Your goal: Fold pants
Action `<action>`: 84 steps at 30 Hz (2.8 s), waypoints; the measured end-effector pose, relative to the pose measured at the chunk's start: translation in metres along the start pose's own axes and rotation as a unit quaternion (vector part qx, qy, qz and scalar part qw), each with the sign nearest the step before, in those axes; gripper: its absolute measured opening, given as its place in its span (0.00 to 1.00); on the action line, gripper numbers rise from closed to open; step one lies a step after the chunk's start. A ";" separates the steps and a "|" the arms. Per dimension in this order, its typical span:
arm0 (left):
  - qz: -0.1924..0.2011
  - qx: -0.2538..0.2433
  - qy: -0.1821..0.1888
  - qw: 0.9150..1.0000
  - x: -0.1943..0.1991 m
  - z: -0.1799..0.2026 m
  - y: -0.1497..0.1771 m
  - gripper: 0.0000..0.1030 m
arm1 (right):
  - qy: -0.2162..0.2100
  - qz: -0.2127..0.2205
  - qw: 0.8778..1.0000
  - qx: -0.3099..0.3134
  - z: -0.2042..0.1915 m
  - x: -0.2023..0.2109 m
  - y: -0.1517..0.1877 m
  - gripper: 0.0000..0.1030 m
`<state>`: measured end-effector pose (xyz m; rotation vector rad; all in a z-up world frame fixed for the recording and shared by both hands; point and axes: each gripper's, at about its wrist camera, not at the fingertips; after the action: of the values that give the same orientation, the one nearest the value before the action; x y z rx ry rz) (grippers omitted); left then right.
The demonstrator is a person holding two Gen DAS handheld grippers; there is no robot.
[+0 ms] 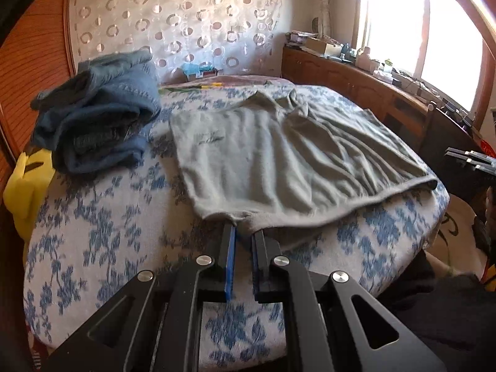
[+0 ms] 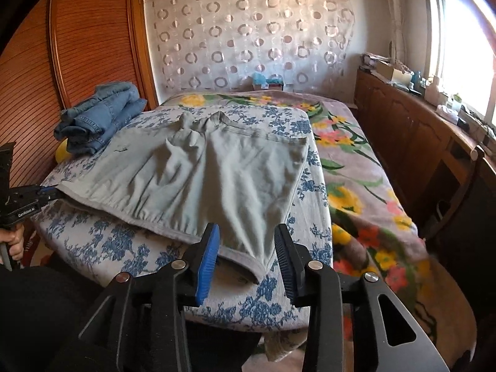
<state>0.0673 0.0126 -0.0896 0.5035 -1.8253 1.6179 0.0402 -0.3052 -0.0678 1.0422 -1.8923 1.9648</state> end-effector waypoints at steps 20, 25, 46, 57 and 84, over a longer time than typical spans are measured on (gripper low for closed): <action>0.003 -0.150 0.077 0.986 -0.039 0.128 -0.087 0.10 | 0.018 -0.016 0.998 -0.058 0.029 -0.035 0.009 0.37; 0.006 -0.174 0.096 0.980 -0.039 0.161 -0.104 0.10 | 0.019 -0.009 0.998 -0.065 0.035 -0.032 0.009 0.37; -0.020 -0.155 0.132 0.979 -0.033 0.148 -0.077 0.59 | -0.006 0.004 0.999 -0.049 0.019 -0.037 0.003 0.37; -0.030 -0.102 0.108 0.988 -0.048 0.089 -0.060 0.73 | -0.068 -0.012 0.998 0.005 -0.014 -0.074 -0.015 0.37; 0.003 -0.061 0.093 0.994 -0.035 0.056 -0.057 0.77 | -0.067 0.052 0.996 0.002 0.011 -0.036 -0.027 0.02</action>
<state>0.1186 -0.0568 -0.0740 0.2830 -1.7728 1.4919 0.0859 -0.3001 -0.0698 1.1246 -2.0515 2.0003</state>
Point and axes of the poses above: each gripper's, at about its wrist camera, not at the fingertips, and x roughly against the way its jaws point, z to its right, y to its underside, and after that the axes turned 6 degrees about -y, right-handed
